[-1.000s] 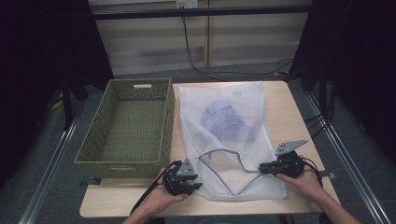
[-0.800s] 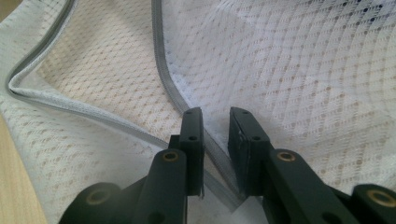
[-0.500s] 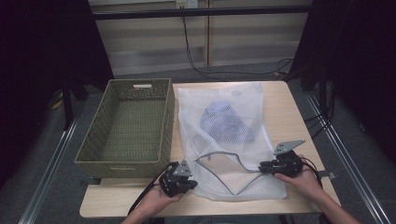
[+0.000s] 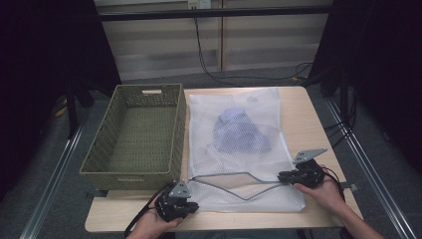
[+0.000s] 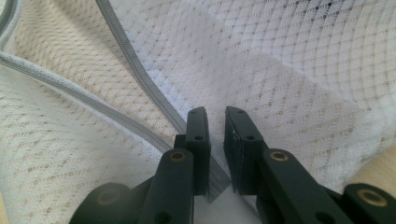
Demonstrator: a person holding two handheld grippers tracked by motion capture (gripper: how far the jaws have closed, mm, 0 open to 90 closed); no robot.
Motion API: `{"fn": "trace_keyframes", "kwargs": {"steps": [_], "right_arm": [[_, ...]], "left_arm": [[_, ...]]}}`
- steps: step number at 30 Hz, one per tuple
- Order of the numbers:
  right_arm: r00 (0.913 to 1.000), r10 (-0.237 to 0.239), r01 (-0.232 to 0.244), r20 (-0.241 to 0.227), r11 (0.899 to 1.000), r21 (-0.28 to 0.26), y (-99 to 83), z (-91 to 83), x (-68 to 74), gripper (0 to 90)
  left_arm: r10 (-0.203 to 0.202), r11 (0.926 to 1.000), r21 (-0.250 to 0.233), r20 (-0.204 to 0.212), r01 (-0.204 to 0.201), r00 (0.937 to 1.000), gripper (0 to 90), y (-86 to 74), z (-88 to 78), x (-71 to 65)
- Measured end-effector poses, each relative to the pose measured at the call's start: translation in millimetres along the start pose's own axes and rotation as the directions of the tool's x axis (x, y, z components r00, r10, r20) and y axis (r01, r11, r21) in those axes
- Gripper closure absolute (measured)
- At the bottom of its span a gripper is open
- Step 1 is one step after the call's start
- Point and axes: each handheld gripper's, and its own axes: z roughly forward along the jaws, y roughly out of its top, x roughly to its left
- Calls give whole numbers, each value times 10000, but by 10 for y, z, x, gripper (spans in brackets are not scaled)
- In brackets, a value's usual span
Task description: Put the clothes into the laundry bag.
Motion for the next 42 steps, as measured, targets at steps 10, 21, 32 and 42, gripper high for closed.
{"fn": "trace_keyframes", "kwargs": {"steps": [10, 21, 32, 42], "right_arm": [[9997, 227, -228, -43, 9997, -125, -3, 0, -20, 802], [9982, 23, -34, -592, 9998, -192, 35, 61, -19, 897], [9995, 286, -287, -135, 9996, -87, 39, 40, -48, 900], [9992, 333, -331, 219, 9994, -86, 54, 41, -8, 854]], "left_arm": [[-340, 9954, -911, -620, 282, 9975, 889, 81, -58, 121], [-69, 9994, -358, -1604, 11, 9870, 878, 197, 159, 149], [-514, 9986, -242, -1756, 478, 9831, 878, 84, 52, 174], [-980, 9944, -526, -1207, 922, 9878, 813, 21, 3, 242]]}}
